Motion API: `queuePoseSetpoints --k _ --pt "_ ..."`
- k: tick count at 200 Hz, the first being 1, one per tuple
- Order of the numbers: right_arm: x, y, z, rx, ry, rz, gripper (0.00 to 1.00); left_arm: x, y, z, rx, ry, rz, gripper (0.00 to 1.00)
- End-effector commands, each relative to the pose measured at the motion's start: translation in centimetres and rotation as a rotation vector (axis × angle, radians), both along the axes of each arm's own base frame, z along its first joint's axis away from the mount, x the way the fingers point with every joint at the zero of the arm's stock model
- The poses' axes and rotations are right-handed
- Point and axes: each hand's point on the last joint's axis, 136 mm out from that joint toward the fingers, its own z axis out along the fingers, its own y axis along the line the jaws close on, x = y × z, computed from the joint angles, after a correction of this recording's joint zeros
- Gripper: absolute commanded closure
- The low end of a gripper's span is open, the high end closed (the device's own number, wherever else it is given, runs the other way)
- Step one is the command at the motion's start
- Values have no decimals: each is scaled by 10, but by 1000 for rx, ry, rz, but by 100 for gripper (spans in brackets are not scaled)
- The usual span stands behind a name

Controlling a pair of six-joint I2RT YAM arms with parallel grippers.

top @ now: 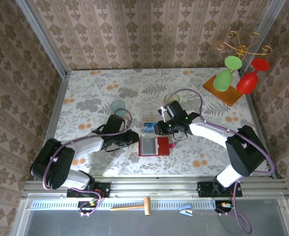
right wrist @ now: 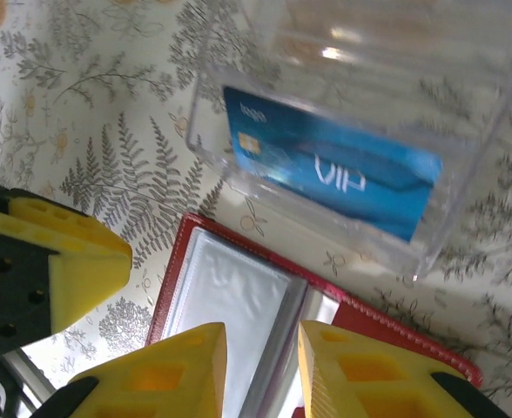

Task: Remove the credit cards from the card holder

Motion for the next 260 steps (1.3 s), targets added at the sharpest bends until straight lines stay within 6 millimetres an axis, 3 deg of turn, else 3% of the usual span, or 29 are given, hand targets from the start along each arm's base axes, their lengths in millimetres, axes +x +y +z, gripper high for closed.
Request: queuePoseSetpoints --k 1,45,84,260 --pt "-3 11 11 104 40 -93 71 -2 -1 -6 -2 -3 27 78" --pt "-22 11 -8 101 152 -111 74 -12 -3 -16 2 17 17 79" --pt "-29 13 -12 110 189 -116 78 -16 -4 -17 6 22 10 81" --pt "-45 26 -38 132 330 -112 72 -25 1 -43 83 91 6 86"
